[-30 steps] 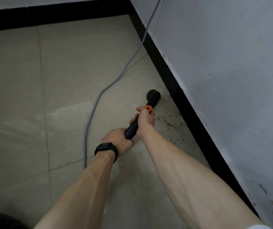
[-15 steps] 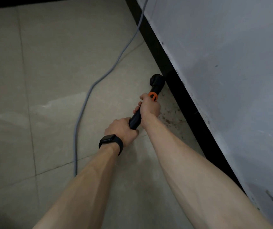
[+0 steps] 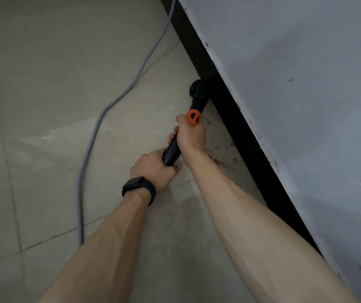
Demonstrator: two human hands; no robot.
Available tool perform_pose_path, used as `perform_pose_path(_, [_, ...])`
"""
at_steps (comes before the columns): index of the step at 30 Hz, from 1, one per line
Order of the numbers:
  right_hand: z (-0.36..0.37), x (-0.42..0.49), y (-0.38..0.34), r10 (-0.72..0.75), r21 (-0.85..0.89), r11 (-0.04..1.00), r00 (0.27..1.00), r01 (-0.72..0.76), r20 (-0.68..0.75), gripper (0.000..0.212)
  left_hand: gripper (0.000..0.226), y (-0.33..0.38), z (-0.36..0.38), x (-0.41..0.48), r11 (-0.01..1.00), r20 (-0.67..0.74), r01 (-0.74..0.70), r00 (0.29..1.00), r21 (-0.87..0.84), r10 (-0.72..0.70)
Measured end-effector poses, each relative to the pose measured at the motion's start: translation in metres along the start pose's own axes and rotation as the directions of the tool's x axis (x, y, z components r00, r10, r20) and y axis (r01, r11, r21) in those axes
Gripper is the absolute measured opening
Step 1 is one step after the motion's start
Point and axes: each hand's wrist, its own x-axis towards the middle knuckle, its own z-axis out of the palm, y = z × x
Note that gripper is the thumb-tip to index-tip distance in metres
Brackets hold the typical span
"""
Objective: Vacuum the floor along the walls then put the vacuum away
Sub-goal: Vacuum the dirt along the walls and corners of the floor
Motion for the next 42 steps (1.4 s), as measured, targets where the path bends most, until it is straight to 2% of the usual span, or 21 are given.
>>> perform_pose_path(5, [-0.002, 0.016, -0.009, -0.024, -0.094, 0.995, 0.989, 0.038, 0.145, 0.027, 0.015, 0.003, -0.001, 0.011, 0.991, -0.001, 0.018, 1.0, -0.132, -0.018])
perform_pose_path(9, [0.0, 0.024, -0.017, -0.024, -0.14, 0.989, 0.985, 0.048, 0.171, 0.045, 0.017, 0.008, 0.0, 0.018, 0.988, -0.027, 0.024, 0.999, -0.151, -0.028])
perform_pose_path(14, [0.0, 0.027, -0.02, -0.028, -0.103, 0.994, 0.984, 0.047, 0.175, 0.025, 0.015, 0.013, 0.003, 0.022, 0.994, -0.046, 0.026, 0.998, -0.104, -0.03])
perform_pose_path(18, [-0.004, 0.021, -0.019, 0.006, -0.073, 0.997, 0.985, 0.006, 0.173, 0.021, 0.013, 0.013, 0.003, 0.015, 0.997, -0.018, 0.012, 1.0, -0.082, -0.013])
perform_pose_path(22, [-0.008, 0.006, -0.006, 0.042, -0.05, 0.998, 0.973, -0.032, 0.228, 0.019, 0.014, -0.002, 0.0, -0.002, 0.998, -0.008, 0.012, 1.0, -0.058, -0.012])
perform_pose_path(30, [0.006, -0.037, 0.023, 0.108, -0.13, 0.989, 0.958, -0.076, 0.265, 0.022, 0.019, -0.045, -0.013, -0.041, 0.997, 0.034, 0.036, 0.999, -0.066, -0.034])
perform_pose_path(38, [0.008, -0.077, 0.046, 0.155, -0.165, 0.98, 0.954, -0.115, 0.256, 0.042, 0.017, -0.071, -0.015, -0.076, 0.997, 0.057, 0.055, 0.997, -0.046, -0.053])
perform_pose_path(42, [0.001, -0.095, 0.058, 0.173, -0.178, 0.975, 0.954, -0.131, 0.246, 0.039, 0.019, -0.076, -0.009, -0.098, 0.998, 0.051, 0.054, 0.997, -0.038, -0.052])
